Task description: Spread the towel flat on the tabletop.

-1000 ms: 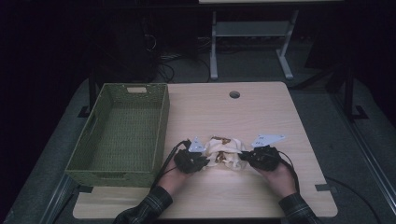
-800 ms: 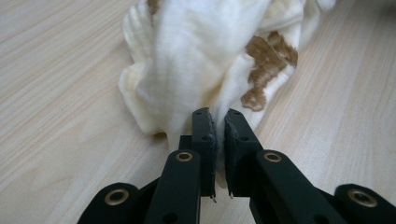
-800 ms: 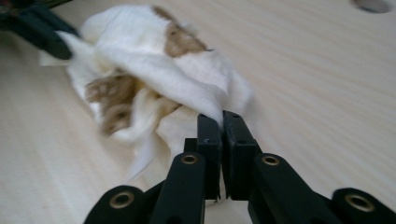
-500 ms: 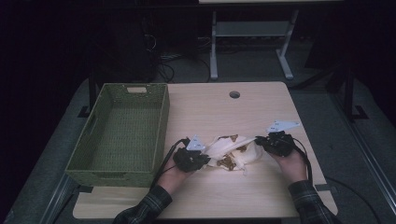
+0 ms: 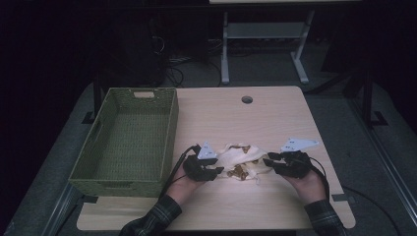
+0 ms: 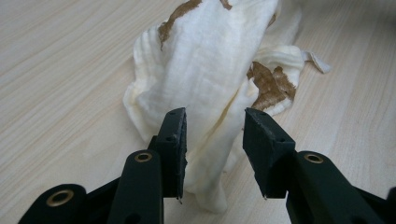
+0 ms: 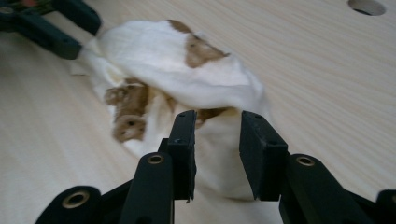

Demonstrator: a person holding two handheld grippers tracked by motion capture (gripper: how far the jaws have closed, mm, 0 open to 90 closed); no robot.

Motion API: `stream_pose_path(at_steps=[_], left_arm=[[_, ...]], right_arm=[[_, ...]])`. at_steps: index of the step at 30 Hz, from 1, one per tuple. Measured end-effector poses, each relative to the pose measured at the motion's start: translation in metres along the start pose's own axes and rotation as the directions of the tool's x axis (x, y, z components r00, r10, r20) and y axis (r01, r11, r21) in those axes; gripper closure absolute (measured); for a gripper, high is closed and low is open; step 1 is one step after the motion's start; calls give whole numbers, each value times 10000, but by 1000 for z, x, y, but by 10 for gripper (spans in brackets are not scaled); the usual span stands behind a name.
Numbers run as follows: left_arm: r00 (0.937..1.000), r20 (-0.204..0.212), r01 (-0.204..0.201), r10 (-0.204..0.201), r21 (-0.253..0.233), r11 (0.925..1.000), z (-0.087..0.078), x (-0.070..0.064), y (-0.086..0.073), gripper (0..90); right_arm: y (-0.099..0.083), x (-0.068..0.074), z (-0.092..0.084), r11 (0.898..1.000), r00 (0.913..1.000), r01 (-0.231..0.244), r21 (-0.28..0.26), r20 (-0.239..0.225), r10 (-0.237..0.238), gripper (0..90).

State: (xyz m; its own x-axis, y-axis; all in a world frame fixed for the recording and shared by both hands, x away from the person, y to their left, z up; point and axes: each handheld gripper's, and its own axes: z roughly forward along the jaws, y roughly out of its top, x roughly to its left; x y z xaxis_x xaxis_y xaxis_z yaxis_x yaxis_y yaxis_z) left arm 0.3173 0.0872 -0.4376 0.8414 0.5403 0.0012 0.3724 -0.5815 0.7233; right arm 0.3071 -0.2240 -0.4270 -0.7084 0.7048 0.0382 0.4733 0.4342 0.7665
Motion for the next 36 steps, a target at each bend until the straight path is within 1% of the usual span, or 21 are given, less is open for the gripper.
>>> stream_pose_path(at_steps=[2, 4, 6, 10, 13, 15, 16, 17, 19, 21, 22, 25, 27, 29, 30, 31, 32, 33, 36], left_arm=[[10000, -30, 29, -29, 3, 10000, 1, 0, 0, 593], [10000, -33, 30, -30, 51, 10000, 2, 2, -1, 593], [10000, -68, 22, -22, 27, 10000, 3, 3, -1, 593], [9998, -157, 72, -73, -40, 10000, 4, 4, 0, 590], [9994, -312, 130, -133, -127, 9998, 5, 6, 0, 579], [9990, -421, 162, -170, -208, 9997, 6, 8, 1, 573], [9987, -478, 184, -198, -293, 9994, 6, 10, 2, 571], [9984, -525, 189, -205, -312, 9993, 6, 11, 3, 569], [9980, -575, 225, -247, -386, 9990, 5, 12, 4, 567], [9979, -605, 217, -245, -469, 9987, 4, 12, 4, 566], [9977, -623, 230, -259, -472, 9986, 4, 13, 4, 566], [9971, -702, 274, -309, -508, 9983, 2, 14, 4, 566], [9966, -744, 302, -342, -543, 9981, 2, 15, 4, 567], [9965, -740, 343, -381, -520, 9981, 2, 16, 4, 567], [9966, -726, 346, -381, -495, 9982, 3, 16, 4, 567], [9970, -687, 319, -350, -454, 9985, 4, 16, 4, 567], [9973, -662, 303, -327, -382, 9988, 5, 15, 4, 566], [9976, -615, 305, -328, -369, 9989, 6, 15, 4, 564], [9993, -289, 217, -222, -199, 9996, 9, 12, 3, 553]], right_arm=[[-3, 8, 0, 10000, 9997, 30, 56, -249, -29, 668], [-6, 15, 3, 9995, 9990, 155, 258, -419, -144, 669], [-10, 21, 12, 9984, 9974, 179, 529, -703, -142, 678], [-9, 25, 30, 9967, 9938, 243, 769, -1098, -157, 689], [-7, 26, 42, 9940, 9929, 341, 1038, -1172, -219, 697], [-7, 26, 48, 9916, 9927, 480, 1197, -1160, -340, 745], [-7, 27, 50, 9905, 9926, 519, 1275, -1155, -371, 783], [-8, 27, 51, 9884, 9922, 660, 1368, -1138, -505, 827], [-7, 26, 49, 9885, 9920, 680, 1350, -1149, -526, 870], [-8, 24, 44, 9884, 9931, 626, 1386, -1066, -480, 876], [-9, 22, 42, 9881, 9933, 689, 1376, -1020, -551, 876], [-14, 15, 26, 9912, 9967, 383, 1270, -764, -288, 878], [-18, 8, 13, 9932, 9989, 197, 1147, -443, -147, 881], [-20, 3, 4, 9944, 9999, 93, 1051, -125, -81, 883], [-21, 0, 0, 9948, 9999, 12, 1023, 109, -23, 885], [-23, -4, -3, 9947, 9995, 107, 1021, 287, -137, 887], [-24, -5, -5, 9936, 9988, 35, 1133, 481, -90, 887], [-27, -8, -6, 9934, 9977, 116, 1144, 645, -191, 888], [-32, -13, -11, 9925, 9960, 2, 1219, 883, -110, 889]])
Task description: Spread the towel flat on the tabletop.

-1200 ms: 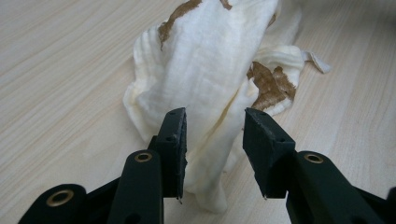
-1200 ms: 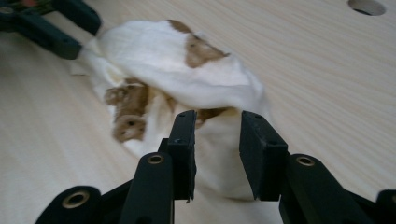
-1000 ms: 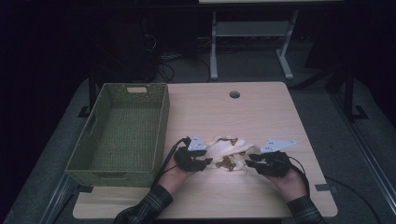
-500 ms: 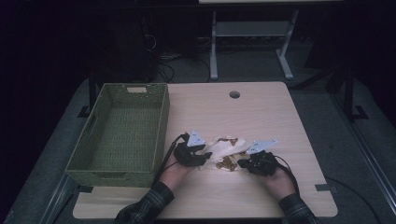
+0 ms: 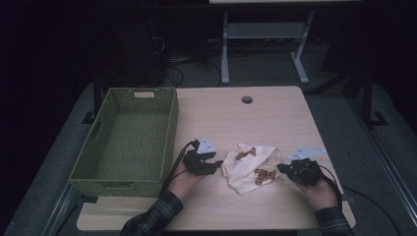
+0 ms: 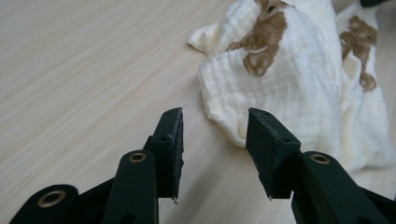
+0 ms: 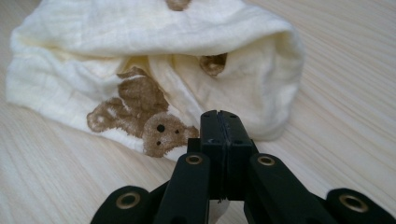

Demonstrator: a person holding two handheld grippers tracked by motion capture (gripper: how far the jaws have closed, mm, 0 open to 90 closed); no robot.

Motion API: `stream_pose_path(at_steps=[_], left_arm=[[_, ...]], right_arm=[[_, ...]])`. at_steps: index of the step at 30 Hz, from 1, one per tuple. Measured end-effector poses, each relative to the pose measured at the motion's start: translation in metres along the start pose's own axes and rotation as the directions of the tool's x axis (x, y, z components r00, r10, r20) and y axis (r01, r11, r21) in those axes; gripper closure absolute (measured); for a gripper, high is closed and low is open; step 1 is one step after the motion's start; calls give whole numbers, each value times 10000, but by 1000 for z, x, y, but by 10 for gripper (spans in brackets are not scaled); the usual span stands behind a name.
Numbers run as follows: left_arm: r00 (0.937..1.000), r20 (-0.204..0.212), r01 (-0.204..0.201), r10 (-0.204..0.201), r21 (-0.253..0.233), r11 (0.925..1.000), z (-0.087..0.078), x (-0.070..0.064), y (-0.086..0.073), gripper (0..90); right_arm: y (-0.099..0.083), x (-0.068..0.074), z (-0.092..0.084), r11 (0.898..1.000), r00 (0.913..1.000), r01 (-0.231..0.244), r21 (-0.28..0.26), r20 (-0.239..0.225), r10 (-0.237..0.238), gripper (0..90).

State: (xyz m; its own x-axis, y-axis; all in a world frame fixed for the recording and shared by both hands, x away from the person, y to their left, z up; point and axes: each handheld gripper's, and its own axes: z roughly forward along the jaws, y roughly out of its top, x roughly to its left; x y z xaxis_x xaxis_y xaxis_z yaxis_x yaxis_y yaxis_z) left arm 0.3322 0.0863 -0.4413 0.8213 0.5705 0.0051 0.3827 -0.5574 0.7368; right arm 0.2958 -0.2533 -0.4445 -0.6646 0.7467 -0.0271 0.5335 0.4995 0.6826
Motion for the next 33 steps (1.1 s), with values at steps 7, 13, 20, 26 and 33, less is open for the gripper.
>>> stream_pose_path(at_steps=[7, 13, 20, 26, 33], left_arm=[[9923, 1213, -283, 255, 216, 9994, 8, -15, -3, 485], [9918, 1231, -411, 336, 584, 9974, 22, -18, -4, 652], [9919, 988, -860, 793, 646, 9942, 19, -20, 6, 865], [9997, -192, -175, 175, 2, 9998, -8, 3, 8, 866], [9962, -835, 231, -233, -36, 9997, -15, 10, 8, 868]], right_arm=[[-2, -2, 0, 10000, 10000, -71, 35, 17, 70, 889], [-3, -3, 0, 10000, 10000, -68, 11, 18, 68, 889], [-3, -3, -2, 10000, 9999, -69, -27, 94, 69, 890], [-6, -12, -12, 9993, 9981, -324, -173, 515, 332, 893], [-12, -24, -25, 9973, 9880, -681, -288, 1373, 714, 897]])
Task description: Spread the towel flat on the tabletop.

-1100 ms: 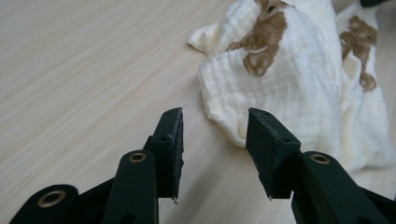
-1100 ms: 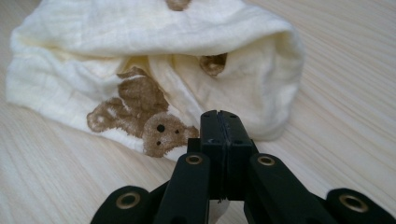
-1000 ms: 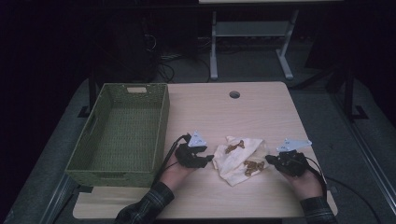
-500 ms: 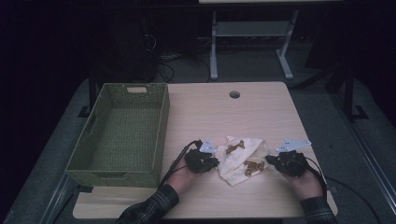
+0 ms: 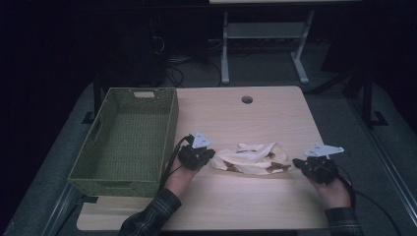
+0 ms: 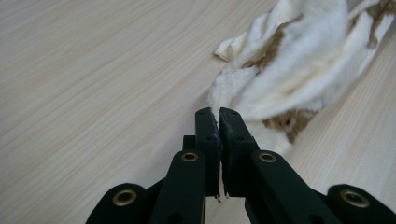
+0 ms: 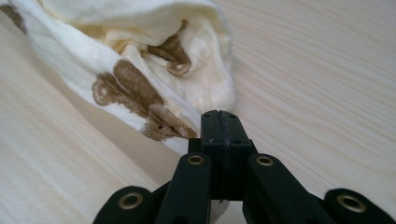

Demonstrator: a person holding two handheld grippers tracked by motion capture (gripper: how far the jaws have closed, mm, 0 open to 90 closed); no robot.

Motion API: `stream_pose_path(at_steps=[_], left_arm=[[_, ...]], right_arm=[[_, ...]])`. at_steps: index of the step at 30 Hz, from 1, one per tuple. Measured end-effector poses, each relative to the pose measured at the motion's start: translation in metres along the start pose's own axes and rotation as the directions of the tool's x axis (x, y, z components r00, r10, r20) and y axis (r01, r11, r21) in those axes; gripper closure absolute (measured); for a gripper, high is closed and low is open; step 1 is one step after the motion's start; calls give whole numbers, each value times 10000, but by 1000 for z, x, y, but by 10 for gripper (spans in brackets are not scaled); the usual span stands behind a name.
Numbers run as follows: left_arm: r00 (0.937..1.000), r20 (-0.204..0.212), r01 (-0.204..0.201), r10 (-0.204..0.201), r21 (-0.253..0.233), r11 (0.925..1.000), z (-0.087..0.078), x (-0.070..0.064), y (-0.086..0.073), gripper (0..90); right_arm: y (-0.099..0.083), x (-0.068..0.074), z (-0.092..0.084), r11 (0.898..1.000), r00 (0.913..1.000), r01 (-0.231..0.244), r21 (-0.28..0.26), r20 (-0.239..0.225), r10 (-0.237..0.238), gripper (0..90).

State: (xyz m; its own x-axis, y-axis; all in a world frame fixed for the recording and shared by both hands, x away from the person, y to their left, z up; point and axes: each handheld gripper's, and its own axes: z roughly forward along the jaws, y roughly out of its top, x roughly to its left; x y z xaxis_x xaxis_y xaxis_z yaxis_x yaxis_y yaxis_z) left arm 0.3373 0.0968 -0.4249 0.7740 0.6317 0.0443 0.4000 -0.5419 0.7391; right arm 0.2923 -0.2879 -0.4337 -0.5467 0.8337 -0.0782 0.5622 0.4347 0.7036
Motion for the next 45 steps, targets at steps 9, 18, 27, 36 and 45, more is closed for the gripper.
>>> stream_pose_path(at_steps=[9, 18, 27, 36, 45], left_arm=[[9980, 612, -180, 138, 692, 9974, 4, -19, -4, 855], [9986, 470, -251, 240, 226, 9994, 25, -20, 19, 622], [9937, 1115, -136, 99, 329, 9994, 71, -12, 39, 571], [9930, 1172, 92, -140, 414, 9991, 101, -1, 56, 568], [9871, 1600, -148, 0, 915, 9957, 123, -4, 59, 774]], right_arm=[[-9, -8, -6, 9992, 9991, -351, 184, 237, 347, 890], [11, -5, 6, 9993, 9997, -155, -327, -189, 149, 698], [32, -26, 47, 9983, 9974, -537, -224, -489, 525, 674], [32, -36, 67, 9961, 9924, -872, -133, -884, 857, 674], [32, -34, 75, 9976, 9899, -636, 272, -1249, 665, 863]])
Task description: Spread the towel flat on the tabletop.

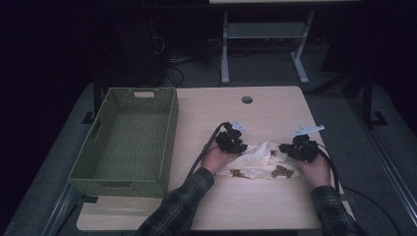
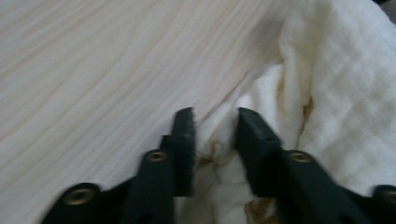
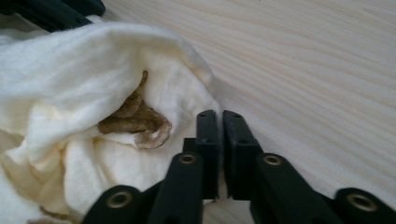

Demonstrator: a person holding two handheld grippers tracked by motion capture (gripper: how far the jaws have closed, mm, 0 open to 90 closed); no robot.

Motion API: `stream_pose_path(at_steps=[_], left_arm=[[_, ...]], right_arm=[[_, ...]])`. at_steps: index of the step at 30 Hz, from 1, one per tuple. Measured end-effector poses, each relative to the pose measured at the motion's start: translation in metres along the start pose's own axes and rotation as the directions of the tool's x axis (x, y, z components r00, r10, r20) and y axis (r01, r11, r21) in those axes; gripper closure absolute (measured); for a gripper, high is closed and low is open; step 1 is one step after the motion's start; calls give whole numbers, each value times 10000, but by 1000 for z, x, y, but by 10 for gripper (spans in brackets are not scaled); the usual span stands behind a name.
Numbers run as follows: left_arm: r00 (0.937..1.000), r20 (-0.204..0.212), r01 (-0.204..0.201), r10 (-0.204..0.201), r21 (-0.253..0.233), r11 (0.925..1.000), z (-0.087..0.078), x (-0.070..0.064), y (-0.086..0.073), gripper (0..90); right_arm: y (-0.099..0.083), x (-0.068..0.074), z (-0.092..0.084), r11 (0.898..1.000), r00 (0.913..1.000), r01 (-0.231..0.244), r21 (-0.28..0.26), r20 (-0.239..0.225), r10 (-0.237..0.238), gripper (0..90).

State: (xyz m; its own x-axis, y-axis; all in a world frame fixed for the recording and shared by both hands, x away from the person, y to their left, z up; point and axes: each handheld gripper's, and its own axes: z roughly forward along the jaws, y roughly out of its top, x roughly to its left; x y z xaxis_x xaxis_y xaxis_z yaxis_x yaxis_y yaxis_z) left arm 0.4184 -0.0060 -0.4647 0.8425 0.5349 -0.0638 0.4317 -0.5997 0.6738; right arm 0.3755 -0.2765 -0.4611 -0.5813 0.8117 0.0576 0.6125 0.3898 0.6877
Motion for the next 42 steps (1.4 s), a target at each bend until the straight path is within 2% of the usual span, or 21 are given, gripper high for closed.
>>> stream_pose_path(at_steps=[2, 4, 9, 11, 13, 16, 19, 24, 27, 31, 34, 37, 39, 40, 41, 42], left_arm=[[9997, -159, -167, 169, 96, 9998, -2, -2, 1, 835], [9994, -311, -145, 146, 39, 9999, -8, -2, 1, 845], [9943, -1064, -12, -73, -796, 9968, -42, 5, 1, 847], [9931, -1160, 26, -152, -1077, 9942, -56, 6, 1, 848], [9907, -1358, -183, 23, -1167, 9930, -65, 5, 2, 847], [9826, -1833, -566, 305, -1386, 9887, -77, 1, 2, 847], [9785, -2034, -687, 332, -1699, 9831, -88, -1, 1, 846], [9751, -2196, -791, 320, -2088, 9748, -109, -6, 0, 845], [9773, -2114, -655, 164, -2272, 9716, -122, -13, -8, 845], [9761, -2156, -733, 284, -2031, 9764, -134, -25, -25, 843], [9766, -2125, -686, 321, -1665, 9837, -137, -34, -44, 840], [9801, -1970, -468, 221, -1217, 9915, -135, -38, -64, 837], [9869, -1609, -90, -72, -995, 9950, -133, -39, -76, 836], [9883, -1520, -16, -106, -797, 9968, -131, -40, -82, 835], [9896, -1438, -5, -96, -697, 9976, -130, -41, -85, 832], [9909, -1340, 37, -119, -615, 9981, -129, -44, -89, 824]], right_arm=[[0, 1, -2, 10000, 10000, 7, -67, -26, -7, 869], [1, 2, -6, 9999, 10000, -10, -148, 37, 11, 870], [3, 2, -21, 9972, 10000, 37, -740, 71, -32, 873], [4, 2, -28, 9941, 9999, 44, -1085, -144, -60, 873], [6, 6, -32, 9921, 9994, 71, -1249, -329, -113, 873], [10, 14, -35, 9882, 9984, 443, -1463, -269, -487, 872], [13, 21, -40, 9787, 9955, 808, -1887, -325, -885, 872], [16, 29, -48, 9641, 9897, 1077, -2426, -657, -1271, 867], [15, 39, -53, 9545, 9823, 1364, -2653, -889, -1651, 866], [11, 56, -56, 9481, 9698, 1813, -2613, -1123, -2164, 867], [4, 70, -54, 9504, 9599, 1951, -2420, -1516, -2357, 866], [-6, 82, -50, 9526, 9473, 2141, -2161, -1921, -2565, 863], [-12, 89, -46, 9546, 9374, 2174, -2038, -2290, -2624, 853], [-14, 93, -45, 9559, 9349, 2213, -1931, -2370, -2643, 839], [-18, 95, -44, 9556, 9277, 2303, -1841, -2551, -2727, 801], [-19, 96, -44, 9586, 9294, 2217, -1786, -2587, -2632, 775]])
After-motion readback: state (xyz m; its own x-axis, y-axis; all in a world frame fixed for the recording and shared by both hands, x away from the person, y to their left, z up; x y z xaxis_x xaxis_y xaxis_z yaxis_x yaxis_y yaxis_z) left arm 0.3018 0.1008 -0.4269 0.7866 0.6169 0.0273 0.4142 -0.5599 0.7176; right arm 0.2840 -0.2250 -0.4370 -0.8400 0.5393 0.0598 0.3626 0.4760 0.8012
